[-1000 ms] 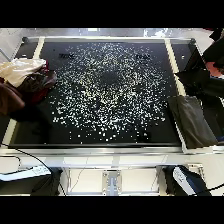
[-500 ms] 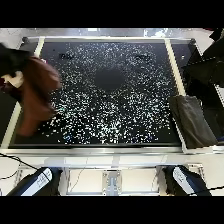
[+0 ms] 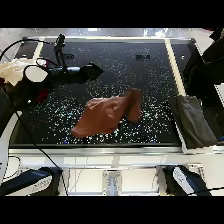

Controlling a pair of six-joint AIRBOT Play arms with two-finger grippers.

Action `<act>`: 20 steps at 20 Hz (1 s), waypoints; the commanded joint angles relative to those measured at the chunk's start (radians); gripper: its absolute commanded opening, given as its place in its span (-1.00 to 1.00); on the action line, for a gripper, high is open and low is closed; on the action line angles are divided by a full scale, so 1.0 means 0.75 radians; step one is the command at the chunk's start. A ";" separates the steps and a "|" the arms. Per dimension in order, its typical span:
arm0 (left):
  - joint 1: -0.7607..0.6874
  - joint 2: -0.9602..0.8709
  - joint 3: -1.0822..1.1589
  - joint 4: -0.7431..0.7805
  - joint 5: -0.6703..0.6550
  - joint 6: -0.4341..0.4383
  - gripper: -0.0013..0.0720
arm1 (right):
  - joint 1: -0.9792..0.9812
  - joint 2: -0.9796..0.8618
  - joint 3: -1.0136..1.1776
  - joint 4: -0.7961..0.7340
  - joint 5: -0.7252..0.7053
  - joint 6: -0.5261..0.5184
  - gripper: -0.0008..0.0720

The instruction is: Fold the shirts.

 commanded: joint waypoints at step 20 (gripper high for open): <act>0.222 -0.684 0.004 -0.058 -0.487 0.570 0.25 | 0.001 -0.112 -0.576 0.002 -0.079 0.046 0.43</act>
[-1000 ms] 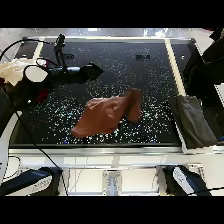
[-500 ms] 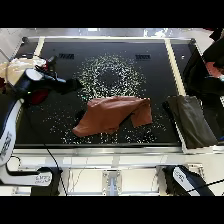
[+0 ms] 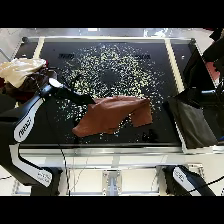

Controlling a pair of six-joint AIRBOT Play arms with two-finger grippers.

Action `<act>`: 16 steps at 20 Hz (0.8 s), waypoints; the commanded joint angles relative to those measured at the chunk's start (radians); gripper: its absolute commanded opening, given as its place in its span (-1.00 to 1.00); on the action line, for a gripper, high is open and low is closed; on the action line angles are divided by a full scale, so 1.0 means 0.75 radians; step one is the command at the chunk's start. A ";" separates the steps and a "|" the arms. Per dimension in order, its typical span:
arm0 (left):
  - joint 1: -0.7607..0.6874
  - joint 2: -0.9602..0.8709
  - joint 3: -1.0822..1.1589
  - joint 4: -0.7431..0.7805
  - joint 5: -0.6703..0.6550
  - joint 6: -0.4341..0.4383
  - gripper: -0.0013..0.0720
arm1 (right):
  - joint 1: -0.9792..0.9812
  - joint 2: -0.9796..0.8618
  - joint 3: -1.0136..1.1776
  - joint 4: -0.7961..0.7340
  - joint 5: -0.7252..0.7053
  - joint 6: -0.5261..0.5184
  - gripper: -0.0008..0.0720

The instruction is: Fold the shirts.

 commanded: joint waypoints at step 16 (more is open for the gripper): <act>0.032 0.126 0.002 -0.119 -0.040 0.043 -0.93 | 0.633 -0.239 -0.539 -0.047 -0.858 0.003 0.24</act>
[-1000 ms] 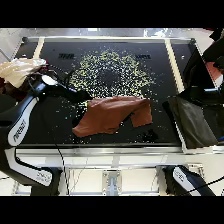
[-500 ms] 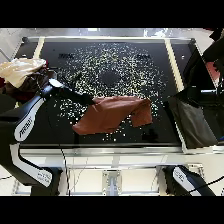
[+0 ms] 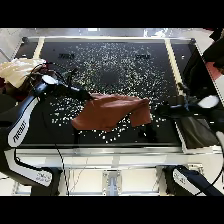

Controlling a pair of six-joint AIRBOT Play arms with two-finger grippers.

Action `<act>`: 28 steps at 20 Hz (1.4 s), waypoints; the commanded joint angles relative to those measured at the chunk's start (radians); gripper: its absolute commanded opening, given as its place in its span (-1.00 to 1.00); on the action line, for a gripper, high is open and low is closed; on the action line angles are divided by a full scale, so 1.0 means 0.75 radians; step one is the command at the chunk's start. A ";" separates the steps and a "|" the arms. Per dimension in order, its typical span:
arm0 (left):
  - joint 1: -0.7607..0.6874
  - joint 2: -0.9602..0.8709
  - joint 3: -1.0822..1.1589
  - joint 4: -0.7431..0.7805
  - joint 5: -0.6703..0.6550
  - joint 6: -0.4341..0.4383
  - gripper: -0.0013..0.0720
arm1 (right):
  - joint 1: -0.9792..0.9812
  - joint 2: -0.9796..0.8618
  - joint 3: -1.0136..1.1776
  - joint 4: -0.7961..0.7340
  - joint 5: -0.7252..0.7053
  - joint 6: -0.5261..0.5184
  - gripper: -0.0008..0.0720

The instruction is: Fold the shirts.

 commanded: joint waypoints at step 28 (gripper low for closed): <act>0.003 0.014 0.002 0.000 -0.066 -0.013 -0.93 | -0.062 -0.368 -0.010 0.066 -0.169 0.005 0.23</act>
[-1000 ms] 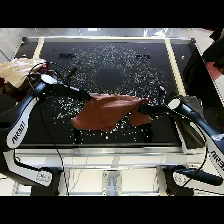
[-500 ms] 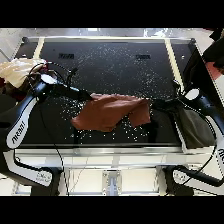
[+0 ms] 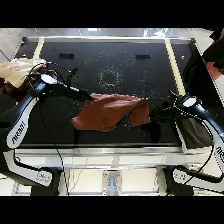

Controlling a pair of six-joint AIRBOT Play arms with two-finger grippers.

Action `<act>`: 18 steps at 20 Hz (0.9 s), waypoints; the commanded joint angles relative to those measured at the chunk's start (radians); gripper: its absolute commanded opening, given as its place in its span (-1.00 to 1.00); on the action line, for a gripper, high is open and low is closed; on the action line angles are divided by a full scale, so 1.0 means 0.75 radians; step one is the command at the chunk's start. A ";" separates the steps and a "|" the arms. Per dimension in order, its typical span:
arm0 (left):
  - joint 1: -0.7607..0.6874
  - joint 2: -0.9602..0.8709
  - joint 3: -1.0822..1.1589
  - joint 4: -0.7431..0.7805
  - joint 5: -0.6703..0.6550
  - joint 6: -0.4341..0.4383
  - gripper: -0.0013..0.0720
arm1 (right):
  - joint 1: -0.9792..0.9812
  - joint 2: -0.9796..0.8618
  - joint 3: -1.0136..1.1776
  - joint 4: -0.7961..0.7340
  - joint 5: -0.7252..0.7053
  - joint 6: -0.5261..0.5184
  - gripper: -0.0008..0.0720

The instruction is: Fold the shirts.

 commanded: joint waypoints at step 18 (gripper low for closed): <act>0.255 0.315 0.002 -0.283 -0.027 -0.094 -0.93 | 0.140 0.179 0.302 -0.062 0.226 -0.060 -0.95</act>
